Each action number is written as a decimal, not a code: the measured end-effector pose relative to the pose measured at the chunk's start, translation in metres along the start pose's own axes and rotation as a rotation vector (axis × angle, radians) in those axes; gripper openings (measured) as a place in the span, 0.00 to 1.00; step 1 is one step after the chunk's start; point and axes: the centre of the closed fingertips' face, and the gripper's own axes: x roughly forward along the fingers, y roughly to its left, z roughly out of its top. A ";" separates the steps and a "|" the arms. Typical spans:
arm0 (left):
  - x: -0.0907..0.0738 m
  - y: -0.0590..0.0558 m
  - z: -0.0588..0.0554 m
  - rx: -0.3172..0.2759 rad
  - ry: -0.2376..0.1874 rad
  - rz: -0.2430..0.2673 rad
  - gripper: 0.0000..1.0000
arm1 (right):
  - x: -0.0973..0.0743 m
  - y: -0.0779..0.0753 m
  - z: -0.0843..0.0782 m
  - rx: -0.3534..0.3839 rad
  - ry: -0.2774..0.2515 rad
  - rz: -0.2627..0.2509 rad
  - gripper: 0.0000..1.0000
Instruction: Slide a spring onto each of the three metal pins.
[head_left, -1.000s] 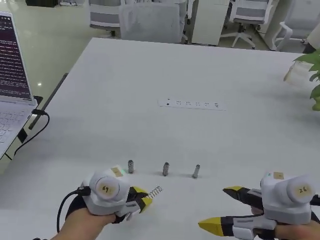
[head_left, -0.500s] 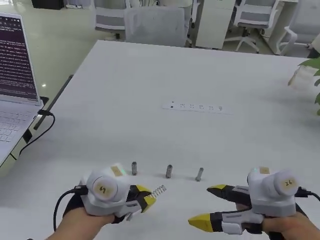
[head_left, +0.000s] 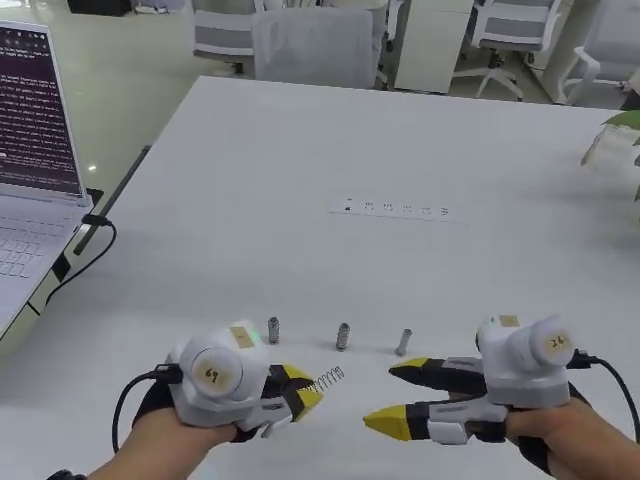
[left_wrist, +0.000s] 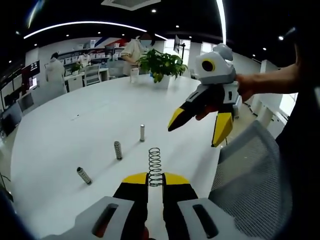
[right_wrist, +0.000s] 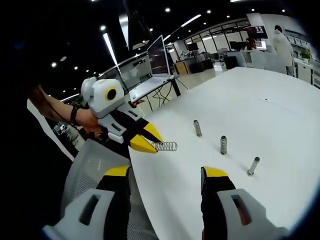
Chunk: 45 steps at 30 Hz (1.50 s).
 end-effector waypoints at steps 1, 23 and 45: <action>0.000 -0.001 0.000 0.001 -0.001 -0.003 0.02 | 0.001 0.000 0.000 -0.001 0.001 0.002 0.52; 0.006 -0.026 0.017 0.092 -0.005 -0.067 0.02 | 0.022 0.003 0.007 -0.023 0.037 0.075 0.30; 0.009 -0.033 0.012 0.180 0.027 -0.095 0.02 | 0.020 0.014 0.008 -0.025 0.062 0.141 0.11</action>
